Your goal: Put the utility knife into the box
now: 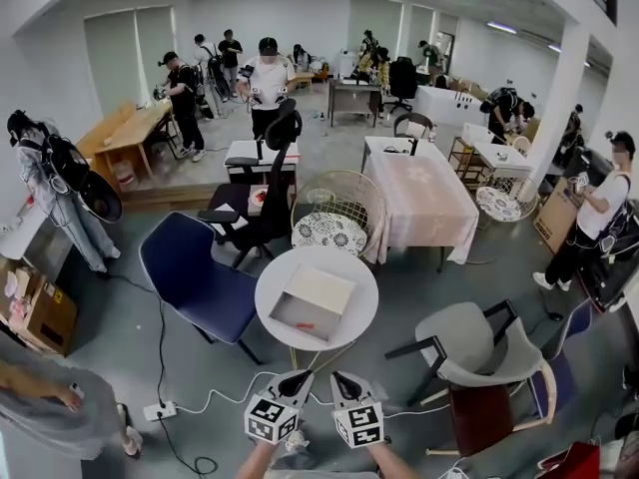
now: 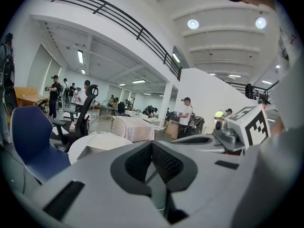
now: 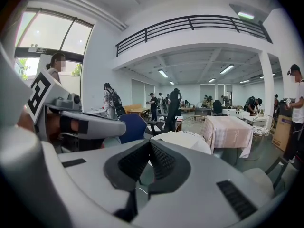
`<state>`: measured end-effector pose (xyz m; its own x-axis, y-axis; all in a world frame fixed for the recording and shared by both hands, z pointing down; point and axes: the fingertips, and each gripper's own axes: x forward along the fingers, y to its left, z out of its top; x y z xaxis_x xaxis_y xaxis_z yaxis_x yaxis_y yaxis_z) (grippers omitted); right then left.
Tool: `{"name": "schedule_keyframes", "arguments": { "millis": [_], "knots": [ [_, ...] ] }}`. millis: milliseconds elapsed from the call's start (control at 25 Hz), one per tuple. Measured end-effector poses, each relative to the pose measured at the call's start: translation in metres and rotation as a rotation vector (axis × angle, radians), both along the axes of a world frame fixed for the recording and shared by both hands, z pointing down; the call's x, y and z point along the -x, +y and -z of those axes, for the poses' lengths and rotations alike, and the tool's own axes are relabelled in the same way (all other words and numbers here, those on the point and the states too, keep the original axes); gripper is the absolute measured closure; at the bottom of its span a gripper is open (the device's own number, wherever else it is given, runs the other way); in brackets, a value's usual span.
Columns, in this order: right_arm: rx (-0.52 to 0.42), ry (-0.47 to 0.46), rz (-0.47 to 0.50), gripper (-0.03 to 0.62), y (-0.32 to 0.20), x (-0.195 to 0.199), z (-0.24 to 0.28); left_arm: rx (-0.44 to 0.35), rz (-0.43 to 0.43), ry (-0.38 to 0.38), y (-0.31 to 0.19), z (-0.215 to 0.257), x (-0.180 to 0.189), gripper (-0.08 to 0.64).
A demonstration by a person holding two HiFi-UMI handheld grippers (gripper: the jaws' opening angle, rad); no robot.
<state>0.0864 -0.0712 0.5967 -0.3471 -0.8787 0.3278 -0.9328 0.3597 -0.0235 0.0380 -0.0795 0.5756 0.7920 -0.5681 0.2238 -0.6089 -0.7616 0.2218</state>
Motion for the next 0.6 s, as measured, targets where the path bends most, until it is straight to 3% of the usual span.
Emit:
{"name": "schedule_keyframes", "arguments": {
  "millis": [600],
  "knots": [
    [-0.038, 0.003, 0.015, 0.576, 0.089, 0.0, 0.004, -0.018, 0.012, -0.014, 0.096, -0.002, -0.002, 0.548]
  ]
}}
